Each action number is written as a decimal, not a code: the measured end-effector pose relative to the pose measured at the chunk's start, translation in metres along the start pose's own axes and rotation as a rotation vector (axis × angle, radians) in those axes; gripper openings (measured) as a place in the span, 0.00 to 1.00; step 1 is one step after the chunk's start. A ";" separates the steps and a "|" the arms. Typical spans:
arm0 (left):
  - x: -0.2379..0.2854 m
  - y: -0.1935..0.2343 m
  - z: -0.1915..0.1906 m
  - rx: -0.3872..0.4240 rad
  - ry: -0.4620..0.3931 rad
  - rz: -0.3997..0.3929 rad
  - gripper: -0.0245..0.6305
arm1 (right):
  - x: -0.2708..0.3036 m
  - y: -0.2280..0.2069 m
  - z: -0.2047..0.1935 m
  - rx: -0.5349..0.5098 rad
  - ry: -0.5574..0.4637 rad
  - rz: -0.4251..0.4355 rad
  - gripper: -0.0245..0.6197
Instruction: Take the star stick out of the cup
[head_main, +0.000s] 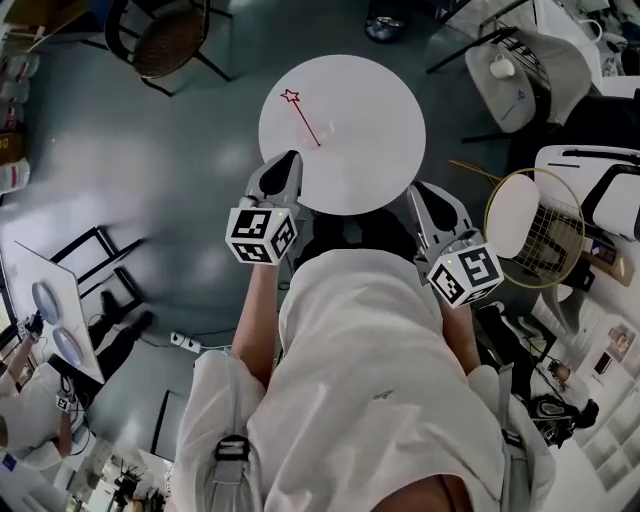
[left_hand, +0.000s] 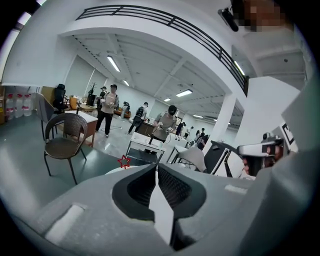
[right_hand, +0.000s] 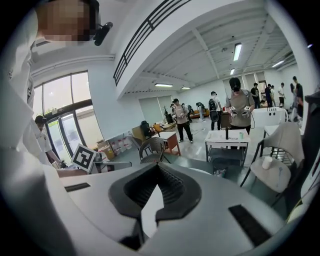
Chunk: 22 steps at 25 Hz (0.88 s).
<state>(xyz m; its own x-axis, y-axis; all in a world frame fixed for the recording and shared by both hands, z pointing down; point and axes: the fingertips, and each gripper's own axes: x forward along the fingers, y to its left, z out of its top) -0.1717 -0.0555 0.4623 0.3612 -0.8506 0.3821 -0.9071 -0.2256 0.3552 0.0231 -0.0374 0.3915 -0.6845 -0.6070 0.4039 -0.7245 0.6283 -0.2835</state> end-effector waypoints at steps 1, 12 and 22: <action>0.002 0.001 -0.002 0.002 0.008 -0.007 0.06 | -0.001 0.001 -0.002 0.004 0.001 -0.007 0.05; 0.030 0.019 -0.020 0.011 0.068 -0.024 0.06 | -0.014 -0.009 -0.015 0.039 0.032 -0.086 0.05; 0.054 0.042 -0.030 -0.008 0.089 0.005 0.11 | -0.004 -0.005 -0.023 0.030 0.071 -0.064 0.05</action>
<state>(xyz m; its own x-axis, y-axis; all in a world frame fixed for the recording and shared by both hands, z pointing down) -0.1834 -0.0971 0.5232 0.3746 -0.8061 0.4581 -0.9074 -0.2173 0.3598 0.0317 -0.0270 0.4108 -0.6297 -0.6091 0.4821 -0.7696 0.5734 -0.2809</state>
